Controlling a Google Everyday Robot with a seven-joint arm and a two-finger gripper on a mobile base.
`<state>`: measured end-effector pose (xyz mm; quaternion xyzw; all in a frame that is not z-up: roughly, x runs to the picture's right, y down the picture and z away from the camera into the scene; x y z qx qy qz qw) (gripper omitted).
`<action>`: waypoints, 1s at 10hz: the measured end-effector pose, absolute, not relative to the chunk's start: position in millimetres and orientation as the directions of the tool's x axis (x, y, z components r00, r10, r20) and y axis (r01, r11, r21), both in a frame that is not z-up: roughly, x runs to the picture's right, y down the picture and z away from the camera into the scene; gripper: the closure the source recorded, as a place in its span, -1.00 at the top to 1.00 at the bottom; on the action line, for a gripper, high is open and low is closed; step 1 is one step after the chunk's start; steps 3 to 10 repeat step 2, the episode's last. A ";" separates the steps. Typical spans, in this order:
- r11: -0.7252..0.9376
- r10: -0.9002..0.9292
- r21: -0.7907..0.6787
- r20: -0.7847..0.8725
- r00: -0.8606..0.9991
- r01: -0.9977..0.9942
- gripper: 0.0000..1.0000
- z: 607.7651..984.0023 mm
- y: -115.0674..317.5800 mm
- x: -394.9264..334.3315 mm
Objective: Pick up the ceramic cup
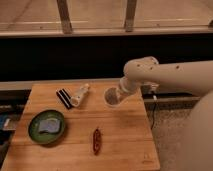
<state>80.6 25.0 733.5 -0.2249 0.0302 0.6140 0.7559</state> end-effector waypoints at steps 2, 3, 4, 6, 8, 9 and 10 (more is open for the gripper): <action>0.131 0.929 -0.302 -0.296 0.224 -0.944 -1.00 724.5 14.2 82.0; 0.131 0.929 -0.302 -0.296 0.224 -0.944 -1.00 724.5 14.2 82.0; 0.131 0.929 -0.302 -0.296 0.224 -0.944 -1.00 724.5 14.2 82.0; 0.131 0.929 -0.302 -0.296 0.224 -0.944 -1.00 724.5 14.2 82.0; 0.131 0.929 -0.302 -0.296 0.224 -0.944 -1.00 724.5 14.2 82.0; 0.131 0.929 -0.302 -0.296 0.224 -0.944 -1.00 724.5 14.2 82.0; 0.131 0.929 -0.302 -0.296 0.224 -0.944 -1.00 724.5 14.2 82.0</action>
